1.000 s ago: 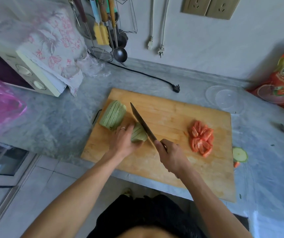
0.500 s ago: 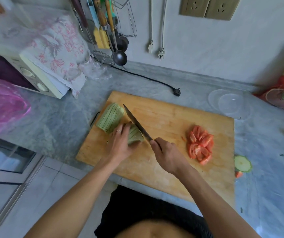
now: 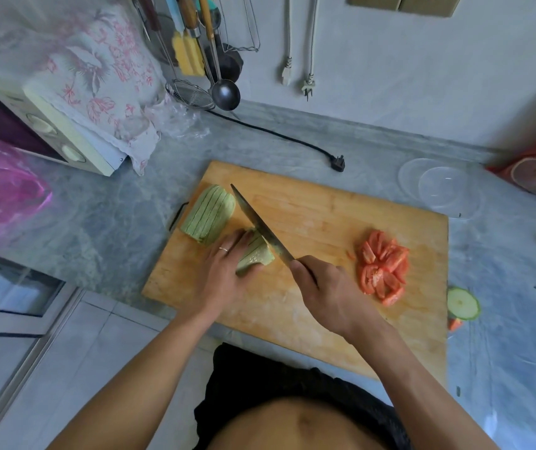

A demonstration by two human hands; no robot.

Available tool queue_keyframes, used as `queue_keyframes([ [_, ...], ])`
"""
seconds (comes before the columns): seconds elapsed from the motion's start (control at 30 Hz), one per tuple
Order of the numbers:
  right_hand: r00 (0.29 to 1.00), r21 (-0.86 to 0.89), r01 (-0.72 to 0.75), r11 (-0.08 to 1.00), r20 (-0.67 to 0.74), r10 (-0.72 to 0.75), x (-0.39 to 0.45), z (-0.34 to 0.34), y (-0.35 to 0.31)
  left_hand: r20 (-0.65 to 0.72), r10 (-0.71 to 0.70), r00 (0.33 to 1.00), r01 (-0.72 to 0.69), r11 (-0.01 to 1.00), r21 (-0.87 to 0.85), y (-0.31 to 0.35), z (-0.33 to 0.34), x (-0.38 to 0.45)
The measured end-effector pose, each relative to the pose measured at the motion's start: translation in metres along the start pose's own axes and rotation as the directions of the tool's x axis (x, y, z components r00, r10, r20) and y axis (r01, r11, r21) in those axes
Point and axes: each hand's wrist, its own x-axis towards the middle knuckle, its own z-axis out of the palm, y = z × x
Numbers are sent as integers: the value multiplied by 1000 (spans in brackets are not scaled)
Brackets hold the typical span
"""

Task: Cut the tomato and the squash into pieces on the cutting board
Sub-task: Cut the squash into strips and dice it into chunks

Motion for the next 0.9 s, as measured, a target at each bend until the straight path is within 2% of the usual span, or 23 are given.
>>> queue_keyframes([
  [0.3,1000,10,20,1000,2,-20,-3,-4,-11,-33,49,998,-46,996,82,0,-2,-2],
  [0.53,1000,-37,8,999,-1,-8,-5,-2,-13,-2,1,1000,-1,1000,16,2,-5,1],
  [0.77,998,-26,59,998,-19,-59,-14,1,-12,-63,-27,998,23,997,-72,8,-6,-1],
  [0.9,998,39,-17,999,-53,19,-4,-1,0,27,-30,999,31,997,-72,11,-14,4],
])
